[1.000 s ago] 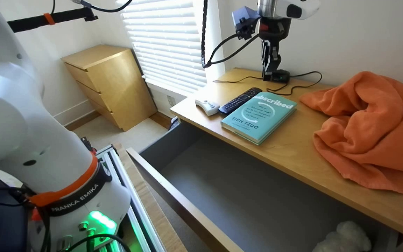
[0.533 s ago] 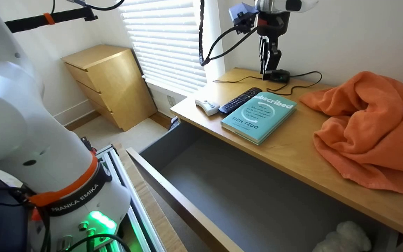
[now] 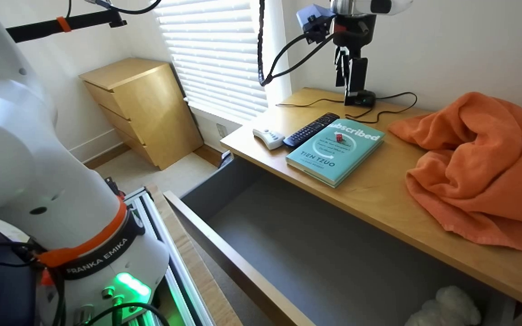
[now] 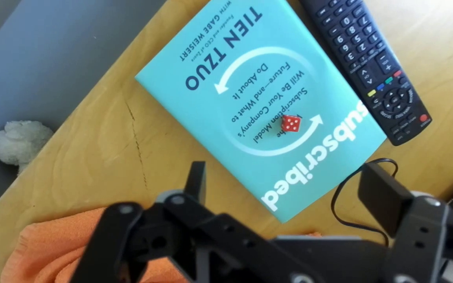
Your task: Pick up the orange dice and drop it on the blue book
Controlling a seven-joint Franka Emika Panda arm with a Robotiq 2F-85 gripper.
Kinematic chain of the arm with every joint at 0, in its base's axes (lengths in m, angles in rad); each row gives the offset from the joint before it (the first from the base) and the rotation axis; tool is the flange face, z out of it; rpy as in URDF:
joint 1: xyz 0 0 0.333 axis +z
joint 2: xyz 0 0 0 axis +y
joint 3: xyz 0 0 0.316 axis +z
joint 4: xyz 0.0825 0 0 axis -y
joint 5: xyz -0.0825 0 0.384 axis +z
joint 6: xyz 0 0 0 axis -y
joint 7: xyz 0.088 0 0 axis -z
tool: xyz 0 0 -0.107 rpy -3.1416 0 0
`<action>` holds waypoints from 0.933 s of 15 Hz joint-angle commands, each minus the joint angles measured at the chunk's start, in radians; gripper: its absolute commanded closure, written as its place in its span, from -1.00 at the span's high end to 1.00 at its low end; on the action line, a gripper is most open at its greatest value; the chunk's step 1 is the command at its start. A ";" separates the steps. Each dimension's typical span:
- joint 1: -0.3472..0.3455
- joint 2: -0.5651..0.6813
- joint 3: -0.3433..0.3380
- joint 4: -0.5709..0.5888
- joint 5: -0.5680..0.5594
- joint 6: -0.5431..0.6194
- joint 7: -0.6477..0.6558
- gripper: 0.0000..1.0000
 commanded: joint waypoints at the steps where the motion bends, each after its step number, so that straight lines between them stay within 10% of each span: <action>1: -0.005 -0.023 0.000 -0.014 -0.024 -0.034 0.021 1.00; 14: -0.007 -0.003 0.004 0.004 -0.008 -0.025 0.000 1.00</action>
